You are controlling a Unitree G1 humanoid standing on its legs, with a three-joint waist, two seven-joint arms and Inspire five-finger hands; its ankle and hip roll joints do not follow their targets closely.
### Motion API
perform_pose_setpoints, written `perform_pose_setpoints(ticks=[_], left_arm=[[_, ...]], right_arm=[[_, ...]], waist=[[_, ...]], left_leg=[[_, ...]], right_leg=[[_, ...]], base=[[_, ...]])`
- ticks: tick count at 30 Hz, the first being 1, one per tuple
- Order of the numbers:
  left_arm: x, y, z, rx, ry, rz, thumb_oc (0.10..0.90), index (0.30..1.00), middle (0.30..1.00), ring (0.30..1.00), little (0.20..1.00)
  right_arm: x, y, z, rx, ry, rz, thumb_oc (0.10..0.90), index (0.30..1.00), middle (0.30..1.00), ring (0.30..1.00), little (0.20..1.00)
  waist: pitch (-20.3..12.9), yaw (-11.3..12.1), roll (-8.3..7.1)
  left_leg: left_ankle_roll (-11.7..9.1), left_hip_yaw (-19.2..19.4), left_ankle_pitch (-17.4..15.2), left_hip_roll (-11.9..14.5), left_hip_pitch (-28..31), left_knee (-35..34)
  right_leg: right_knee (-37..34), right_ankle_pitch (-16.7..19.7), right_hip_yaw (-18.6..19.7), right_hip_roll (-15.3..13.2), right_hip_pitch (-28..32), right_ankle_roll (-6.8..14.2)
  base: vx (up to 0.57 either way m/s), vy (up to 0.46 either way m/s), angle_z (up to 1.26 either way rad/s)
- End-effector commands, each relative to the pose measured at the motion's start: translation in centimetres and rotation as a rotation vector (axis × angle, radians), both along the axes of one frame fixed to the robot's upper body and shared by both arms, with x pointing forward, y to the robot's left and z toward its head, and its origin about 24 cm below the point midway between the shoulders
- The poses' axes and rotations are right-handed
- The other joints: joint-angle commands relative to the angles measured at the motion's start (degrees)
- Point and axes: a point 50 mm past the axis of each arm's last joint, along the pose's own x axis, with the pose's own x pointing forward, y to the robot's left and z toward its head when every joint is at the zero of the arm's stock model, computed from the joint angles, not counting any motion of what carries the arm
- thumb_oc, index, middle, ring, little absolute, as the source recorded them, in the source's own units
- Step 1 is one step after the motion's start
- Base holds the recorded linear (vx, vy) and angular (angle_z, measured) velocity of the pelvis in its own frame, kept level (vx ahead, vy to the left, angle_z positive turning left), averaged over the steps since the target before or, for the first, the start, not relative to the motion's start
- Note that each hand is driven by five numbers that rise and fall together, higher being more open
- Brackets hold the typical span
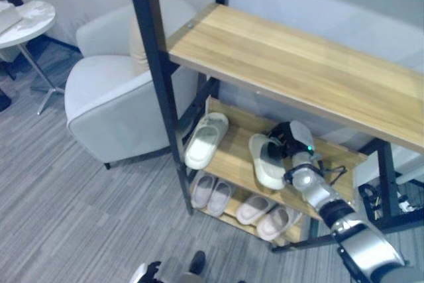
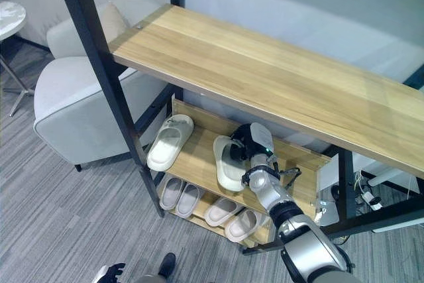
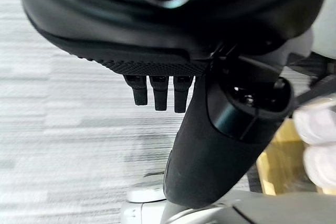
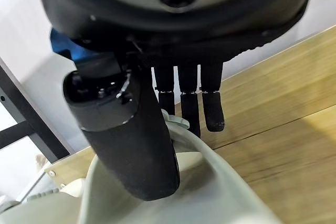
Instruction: Arrange the slippers neatly on the shoe rack.
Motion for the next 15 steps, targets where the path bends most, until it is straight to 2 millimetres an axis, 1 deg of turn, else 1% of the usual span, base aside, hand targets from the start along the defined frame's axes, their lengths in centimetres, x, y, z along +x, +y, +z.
perform_pose_setpoints(ticks=[1, 3, 6, 9, 12, 15], left_arm=[[0.1, -1.6, -0.4, -0.027, 0.005, -0.038, 0.8, 0.9, 0.9, 0.9, 0.9], [0.3, -1.7, -0.4, -0.026, -0.002, -0.042, 0.8, 0.9, 0.9, 0.9, 0.9], [0.6, -1.7, -0.3, -0.026, -0.013, -0.044, 0.8, 0.9, 0.9, 0.9, 0.9], [1.0, -2.0, -0.3, -0.026, -0.024, -0.047, 0.8, 0.9, 0.9, 0.9, 0.9], [1.2, -2.0, -0.2, -0.023, -0.03, -0.049, 0.8, 0.9, 0.9, 0.9, 0.9], [1.5, -2.1, -0.1, -0.02, -0.04, -0.055, 0.8, 0.9, 0.9, 0.9, 0.9]], right_arm=[[2.2, 0.6, 4.5, 0.047, -0.148, 0.001, 0.4, 0.3, 0.3, 0.3, 0.3], [2.6, 0.9, 5.3, 0.054, -0.166, 0.006, 0.4, 0.3, 0.3, 0.3, 0.3], [3.0, 1.4, 5.9, 0.056, -0.178, 0.012, 0.4, 0.3, 0.3, 0.3, 0.3], [3.2, 2.0, 6.0, 0.067, -0.18, 0.018, 0.4, 0.3, 0.3, 0.3, 0.3], [3.4, 2.2, 6.5, 0.069, -0.19, 0.02, 0.4, 0.3, 0.3, 0.3, 0.3], [3.6, 2.8, 7.0, 0.081, -0.204, 0.033, 0.4, 0.3, 0.3, 0.3, 0.3]], waist=[[-0.5, 2.8, 0.48], [-0.3, 3.2, 0.25], [0.0, 3.6, 0.03], [0.1, 4.0, -0.08], [0.1, 4.3, -0.19], [0.3, 4.6, -0.2]], left_leg=[[-2.9, 2.9, -4.5, 1.7, 3.8, -0.4], [-2.9, 2.6, -4.4, 1.6, 3.4, -0.4], [-2.9, 2.4, -4.3, 1.5, 3.1, -0.4], [-2.8, 2.1, -4.2, 1.4, 2.8, -0.4], [-2.8, 1.6, -4.1, 1.2, 2.6, -0.4], [-2.9, 1.0, -4.0, 1.0, 2.3, -0.4]], right_leg=[[0.1, -1.1, 3.2, -1.8, -0.4, 3.6], [0.2, -1.0, 3.0, -1.8, -0.8, 3.6], [0.3, -1.0, 2.7, -1.9, -1.0, 3.6], [0.3, -1.0, 2.2, -2.0, -0.9, 3.5], [0.2, -1.1, 1.6, -2.1, -0.9, 3.5], [0.3, -1.0, 0.8, -2.3, -1.0, 3.5]], base=[[0.0, 0.021, 0.1], [-0.01, 0.019, 0.08], [0.0, 0.003, 0.02], [0.0, 0.0, 0.0], [0.0, 0.0, 0.02], [0.01, 0.002, 0.07]])
